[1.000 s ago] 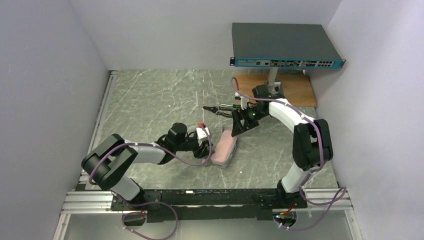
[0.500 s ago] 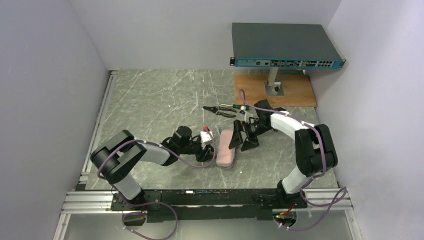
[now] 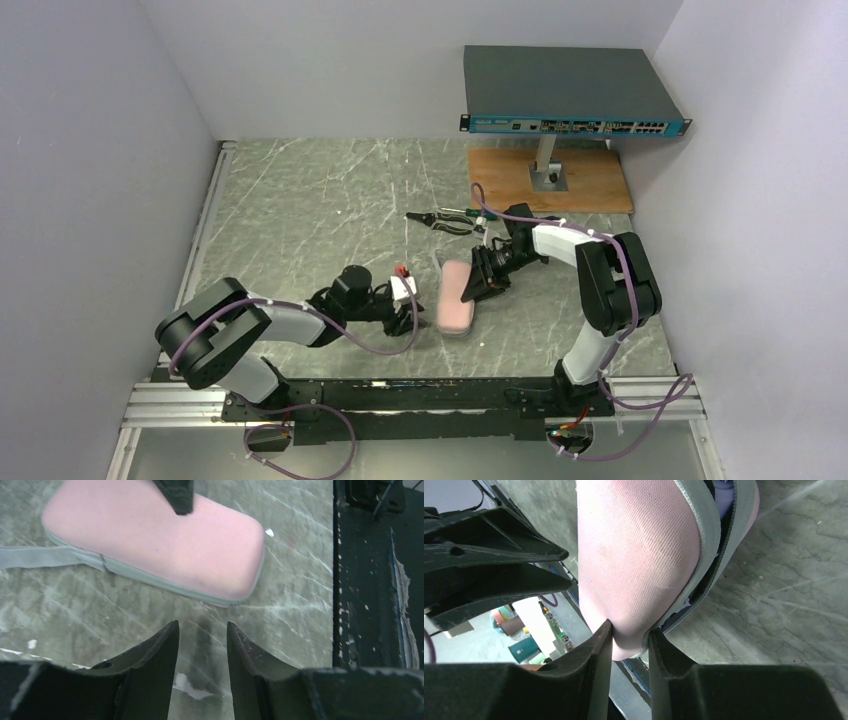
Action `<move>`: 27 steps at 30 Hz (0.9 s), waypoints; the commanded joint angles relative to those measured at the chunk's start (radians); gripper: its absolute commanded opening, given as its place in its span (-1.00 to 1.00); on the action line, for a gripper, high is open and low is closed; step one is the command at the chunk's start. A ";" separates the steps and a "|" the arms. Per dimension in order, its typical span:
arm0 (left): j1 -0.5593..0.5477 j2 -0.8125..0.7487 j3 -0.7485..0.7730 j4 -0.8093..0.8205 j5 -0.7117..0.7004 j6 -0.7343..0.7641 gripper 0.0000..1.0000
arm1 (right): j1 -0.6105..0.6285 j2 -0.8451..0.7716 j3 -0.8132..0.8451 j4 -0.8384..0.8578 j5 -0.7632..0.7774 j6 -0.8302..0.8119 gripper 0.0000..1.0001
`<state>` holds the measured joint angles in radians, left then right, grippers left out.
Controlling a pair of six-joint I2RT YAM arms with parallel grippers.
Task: Open the umbrella
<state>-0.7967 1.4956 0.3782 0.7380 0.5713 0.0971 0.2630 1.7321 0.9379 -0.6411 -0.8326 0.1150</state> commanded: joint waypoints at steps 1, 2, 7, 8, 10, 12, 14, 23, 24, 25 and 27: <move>-0.041 -0.013 -0.039 0.036 -0.011 0.024 -0.10 | -0.003 0.024 -0.009 0.048 0.034 -0.028 -0.51; -0.054 -0.006 -0.038 0.044 -0.018 0.021 -0.10 | -0.003 0.025 -0.013 0.052 0.034 -0.027 -0.55; -0.123 0.061 -0.012 0.075 -0.047 0.020 -0.10 | -0.007 0.033 -0.023 0.063 0.042 -0.026 -0.61; -0.135 0.078 -0.006 0.088 -0.059 0.024 -0.10 | -0.006 0.033 -0.024 0.062 0.047 -0.028 -0.61; -0.148 0.119 0.015 0.109 -0.077 0.027 -0.10 | -0.005 0.036 -0.020 0.059 0.056 -0.036 -0.61; -0.148 0.159 0.042 0.122 -0.089 0.018 -0.13 | -0.009 0.040 -0.015 0.050 0.067 -0.047 -0.62; -0.150 0.188 0.062 0.140 -0.092 0.013 -0.18 | -0.009 0.046 -0.008 0.044 0.078 -0.063 -0.61; -0.156 0.189 0.077 0.132 -0.104 0.017 -1.00 | -0.015 0.079 -0.001 0.051 0.110 -0.084 -0.93; -0.156 0.177 0.074 0.116 -0.101 0.032 -1.00 | -0.014 0.084 0.001 0.053 0.115 -0.086 -1.00; -0.155 0.164 0.065 0.105 -0.103 0.048 -1.00 | -0.014 0.090 0.007 0.052 0.120 -0.089 -1.00; -0.148 0.138 0.053 0.098 -0.111 0.068 -1.00 | -0.015 0.104 0.020 0.045 0.124 -0.100 -1.00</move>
<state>-0.9424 1.6897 0.4305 0.8188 0.4725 0.1204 0.2420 1.7771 0.9428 -0.6426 -0.8711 0.0780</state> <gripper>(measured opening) 0.011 0.298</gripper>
